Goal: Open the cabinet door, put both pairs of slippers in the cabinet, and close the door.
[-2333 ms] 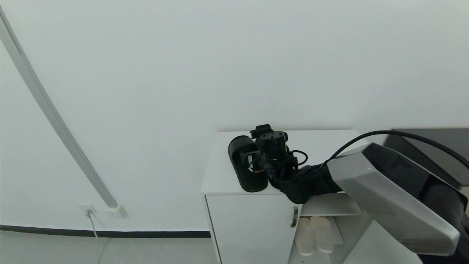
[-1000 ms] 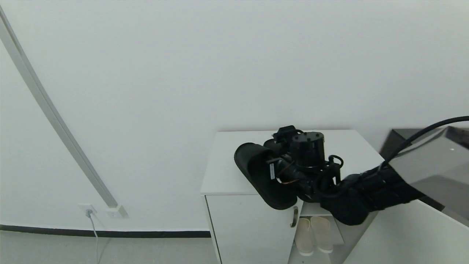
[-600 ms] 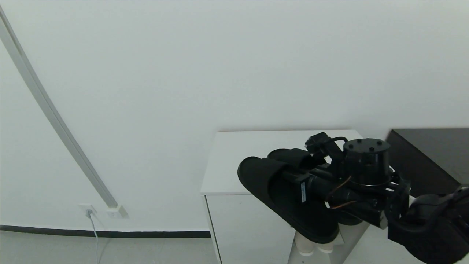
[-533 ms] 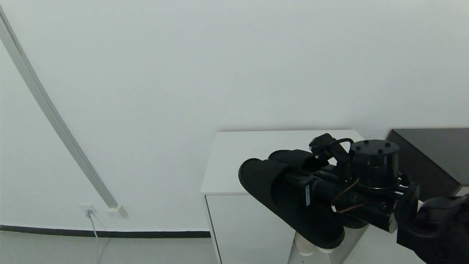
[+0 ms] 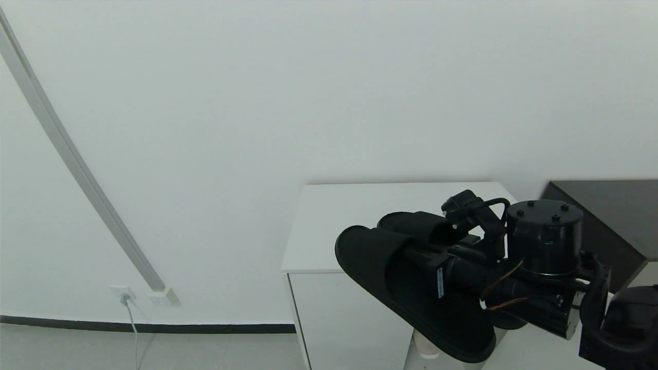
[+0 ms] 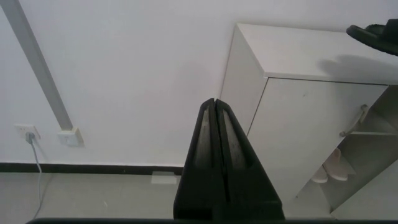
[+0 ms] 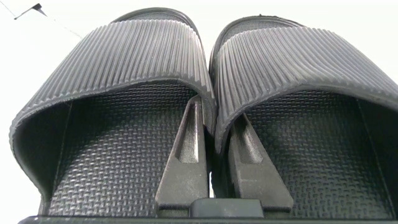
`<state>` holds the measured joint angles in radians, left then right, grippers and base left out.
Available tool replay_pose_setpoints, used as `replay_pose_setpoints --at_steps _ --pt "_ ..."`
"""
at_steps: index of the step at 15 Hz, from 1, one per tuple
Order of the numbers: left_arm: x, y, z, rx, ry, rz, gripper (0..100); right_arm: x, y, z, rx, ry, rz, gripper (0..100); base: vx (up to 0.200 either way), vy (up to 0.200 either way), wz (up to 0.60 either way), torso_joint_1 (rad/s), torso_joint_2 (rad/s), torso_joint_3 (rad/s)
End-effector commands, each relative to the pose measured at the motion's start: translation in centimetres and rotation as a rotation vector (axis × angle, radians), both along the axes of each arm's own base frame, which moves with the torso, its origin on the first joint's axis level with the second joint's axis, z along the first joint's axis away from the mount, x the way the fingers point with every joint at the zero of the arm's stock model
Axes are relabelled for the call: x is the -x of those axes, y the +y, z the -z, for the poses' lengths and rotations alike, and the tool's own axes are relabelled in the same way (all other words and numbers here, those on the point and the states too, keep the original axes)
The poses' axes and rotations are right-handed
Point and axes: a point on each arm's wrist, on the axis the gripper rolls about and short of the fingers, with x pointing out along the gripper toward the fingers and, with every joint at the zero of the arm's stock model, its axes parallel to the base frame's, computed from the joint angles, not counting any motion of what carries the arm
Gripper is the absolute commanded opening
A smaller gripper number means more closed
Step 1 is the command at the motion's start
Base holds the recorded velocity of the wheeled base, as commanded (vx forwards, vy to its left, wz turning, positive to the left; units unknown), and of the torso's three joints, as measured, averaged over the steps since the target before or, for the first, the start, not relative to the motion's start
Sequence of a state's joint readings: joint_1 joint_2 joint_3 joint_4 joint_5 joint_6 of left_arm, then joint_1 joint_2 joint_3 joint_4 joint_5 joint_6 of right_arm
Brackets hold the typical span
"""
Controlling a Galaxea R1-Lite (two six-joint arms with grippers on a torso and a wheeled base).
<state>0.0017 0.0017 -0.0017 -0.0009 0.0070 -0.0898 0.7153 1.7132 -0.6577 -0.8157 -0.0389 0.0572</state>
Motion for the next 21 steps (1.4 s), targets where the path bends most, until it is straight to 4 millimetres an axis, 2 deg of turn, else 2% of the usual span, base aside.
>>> replay_pose_setpoints --at_steps 1,3,15,21 --pt "0.00 0.00 0.01 0.001 0.001 0.000 0 -0.13 0.15 0.10 0.002 0.002 0.000 0 0.000 0.000 0.00 0.000 0.00 0.000" --pt "0.00 0.00 0.00 0.001 -0.001 0.001 0 -0.20 0.22 0.27 0.004 0.006 0.000 0 0.000 0.000 0.00 0.000 0.00 0.000" --pt "0.00 0.00 0.00 0.001 -0.001 0.000 0 -0.02 0.30 0.42 0.014 0.006 -0.008 0 -0.200 0.000 0.00 0.003 0.00 0.002" --pt "0.00 0.00 0.00 0.004 -0.001 0.000 0 0.02 0.27 0.58 0.018 0.011 -0.009 0 0.000 0.000 0.00 0.000 0.00 0.000"
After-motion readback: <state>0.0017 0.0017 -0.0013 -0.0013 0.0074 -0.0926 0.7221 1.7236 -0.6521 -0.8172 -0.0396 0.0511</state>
